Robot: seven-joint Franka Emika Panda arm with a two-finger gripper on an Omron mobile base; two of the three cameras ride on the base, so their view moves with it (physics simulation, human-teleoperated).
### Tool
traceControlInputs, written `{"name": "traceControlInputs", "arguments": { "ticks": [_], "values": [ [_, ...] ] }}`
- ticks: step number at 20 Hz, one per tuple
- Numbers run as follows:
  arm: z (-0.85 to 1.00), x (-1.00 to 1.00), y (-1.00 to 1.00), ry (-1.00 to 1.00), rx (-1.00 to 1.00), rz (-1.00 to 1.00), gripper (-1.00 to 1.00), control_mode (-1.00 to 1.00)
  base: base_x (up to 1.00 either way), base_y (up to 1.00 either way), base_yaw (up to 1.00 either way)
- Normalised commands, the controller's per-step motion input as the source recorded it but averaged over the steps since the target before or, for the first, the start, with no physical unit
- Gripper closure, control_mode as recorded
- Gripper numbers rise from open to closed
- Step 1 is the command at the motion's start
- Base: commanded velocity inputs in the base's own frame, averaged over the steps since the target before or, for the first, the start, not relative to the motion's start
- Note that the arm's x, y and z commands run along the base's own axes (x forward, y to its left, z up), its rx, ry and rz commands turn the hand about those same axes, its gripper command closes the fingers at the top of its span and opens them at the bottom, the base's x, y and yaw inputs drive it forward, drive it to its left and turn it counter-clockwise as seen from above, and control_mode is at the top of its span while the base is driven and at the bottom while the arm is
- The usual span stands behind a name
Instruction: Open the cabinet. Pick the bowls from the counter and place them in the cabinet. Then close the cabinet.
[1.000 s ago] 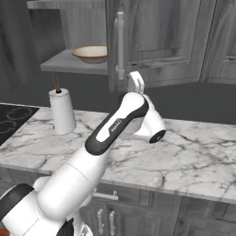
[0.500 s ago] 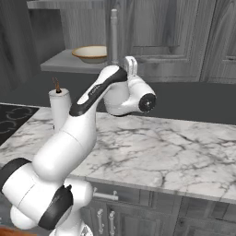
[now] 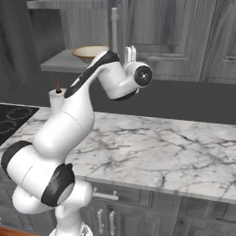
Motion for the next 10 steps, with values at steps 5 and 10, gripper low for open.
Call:
{"name": "traceControlInputs", "arguments": {
  "ticks": [5,10],
  "values": [
    [-0.10,0.36,0.00,-0.09,0.00,-0.02,-1.00,-1.00,0.00,0.00,0.00],
    [-0.41,0.41,0.00,-0.19,0.06,0.00,-1.00,-1.00,0.00,0.00,0.00]
  ]
}}
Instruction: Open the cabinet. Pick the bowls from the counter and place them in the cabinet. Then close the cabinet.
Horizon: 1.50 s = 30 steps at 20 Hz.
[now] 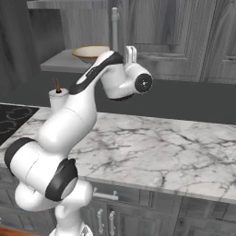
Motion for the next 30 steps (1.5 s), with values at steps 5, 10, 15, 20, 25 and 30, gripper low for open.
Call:
{"name": "traceControlInputs", "arguments": {
  "ticks": [5,10,15,20,25,30],
  "values": [
    [-0.29,0.50,0.00,-0.07,0.06,0.00,-1.00,-1.00,0.00,0.00,0.00],
    [0.08,0.01,0.00,0.04,0.00,0.00,-1.00,-1.00,0.00,0.00,0.00],
    [0.18,-0.12,0.00,0.26,0.00,0.00,-1.00,-1.00,0.00,0.00,0.00],
    [0.15,-0.41,0.00,0.24,0.00,0.00,-1.00,-1.00,0.00,0.00,0.00],
    [0.01,-0.63,0.00,0.08,0.00,0.00,-1.00,-1.00,0.00,0.00,0.00],
    [0.00,-0.52,0.00,0.00,0.00,0.00,-1.00,-1.00,0.00,0.00,0.00]
  ]
}}
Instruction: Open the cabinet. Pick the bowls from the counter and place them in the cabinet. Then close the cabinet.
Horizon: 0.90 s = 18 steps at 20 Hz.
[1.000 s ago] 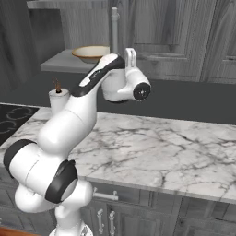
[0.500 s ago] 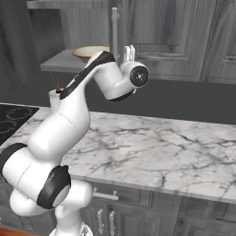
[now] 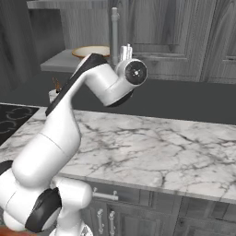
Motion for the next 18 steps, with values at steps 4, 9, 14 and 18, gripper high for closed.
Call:
{"name": "traceControlInputs", "arguments": {
  "ticks": [4,9,14,18],
  "values": [
    [0.00,-0.51,-0.02,0.00,0.00,0.00,-1.00,-1.00,0.00,0.00,0.00],
    [0.00,-0.56,-0.01,0.00,0.00,0.00,-1.00,-1.00,0.00,0.00,0.00],
    [-0.02,-0.55,0.00,0.00,0.00,0.00,-1.00,-1.00,0.00,0.00,0.00],
    [-0.01,-0.69,-0.06,0.00,0.00,0.00,-1.00,-1.00,0.00,0.00,0.00]
  ]
}}
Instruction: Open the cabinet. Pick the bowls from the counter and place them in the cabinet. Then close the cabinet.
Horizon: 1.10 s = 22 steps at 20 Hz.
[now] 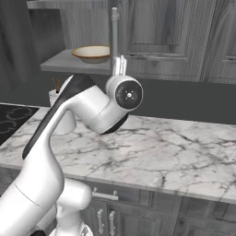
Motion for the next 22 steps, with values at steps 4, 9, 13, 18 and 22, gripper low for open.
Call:
{"name": "traceControlInputs", "arguments": {
  "ticks": [4,9,13,18,22],
  "values": [
    [-0.02,-0.64,-0.01,0.00,0.00,0.00,-1.00,-1.00,0.00,0.00,0.00],
    [-0.05,-0.48,0.02,-0.02,0.00,-0.01,-1.00,-1.00,0.00,0.00,0.00],
    [-0.17,-0.47,0.28,-0.14,0.00,0.00,-1.00,-1.00,0.00,0.00,0.00],
    [-0.95,-0.41,0.76,-0.41,0.08,0.00,-1.00,-1.00,0.00,0.00,0.00],
    [-0.72,-0.51,0.74,-0.41,0.12,-0.03,-1.00,-1.00,0.00,0.00,0.00]
  ]
}}
